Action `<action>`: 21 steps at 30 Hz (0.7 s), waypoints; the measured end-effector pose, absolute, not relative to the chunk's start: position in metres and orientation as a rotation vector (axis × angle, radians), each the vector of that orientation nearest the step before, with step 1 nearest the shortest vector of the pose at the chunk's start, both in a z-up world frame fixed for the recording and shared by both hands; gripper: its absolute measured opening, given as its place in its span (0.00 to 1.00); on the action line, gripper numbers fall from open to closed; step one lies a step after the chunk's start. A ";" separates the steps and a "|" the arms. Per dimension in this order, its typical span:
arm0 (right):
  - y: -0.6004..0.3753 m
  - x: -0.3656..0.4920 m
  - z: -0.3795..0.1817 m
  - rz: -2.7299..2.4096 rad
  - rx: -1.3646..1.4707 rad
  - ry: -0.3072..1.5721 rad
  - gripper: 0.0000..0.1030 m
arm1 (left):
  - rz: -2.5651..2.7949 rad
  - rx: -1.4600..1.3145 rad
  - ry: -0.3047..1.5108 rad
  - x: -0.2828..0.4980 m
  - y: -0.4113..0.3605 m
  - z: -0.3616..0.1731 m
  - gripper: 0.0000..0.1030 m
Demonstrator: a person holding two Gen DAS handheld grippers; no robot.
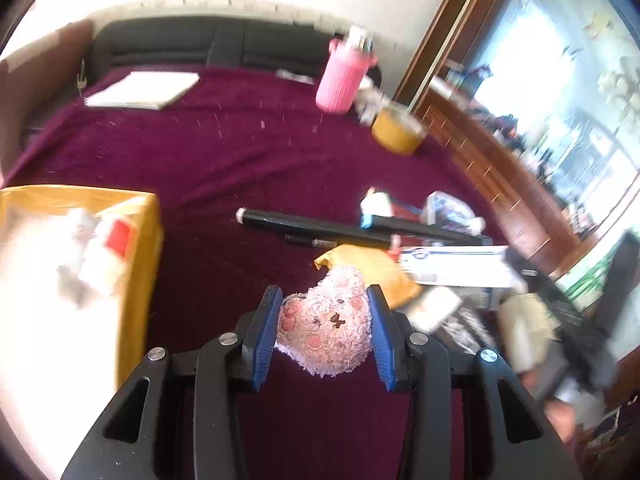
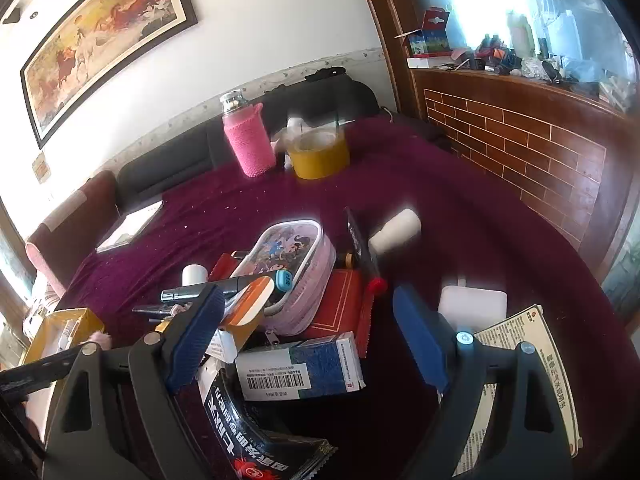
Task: Organize objects
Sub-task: 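Grasp the pink bear with the left gripper while the right grasps the white box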
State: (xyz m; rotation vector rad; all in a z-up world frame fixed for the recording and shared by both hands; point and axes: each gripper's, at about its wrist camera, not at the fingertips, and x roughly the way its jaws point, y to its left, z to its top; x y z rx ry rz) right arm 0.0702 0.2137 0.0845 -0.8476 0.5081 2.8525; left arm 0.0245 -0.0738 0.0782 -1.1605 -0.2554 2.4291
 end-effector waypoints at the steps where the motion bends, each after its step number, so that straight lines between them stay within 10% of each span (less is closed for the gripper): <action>1: 0.214 0.070 0.084 2.850 -0.850 0.515 0.84 | 2.429 -1.139 -0.282 0.032 -0.082 0.085 0.36; 8: 0.222 0.082 0.095 2.850 -0.913 0.641 0.84 | 2.490 -1.035 -0.345 0.086 -0.138 0.114 0.36; 21: 0.121 0.034 0.122 3.010 -1.398 0.223 0.84 | 2.505 -0.980 -0.479 0.125 -0.190 0.106 0.36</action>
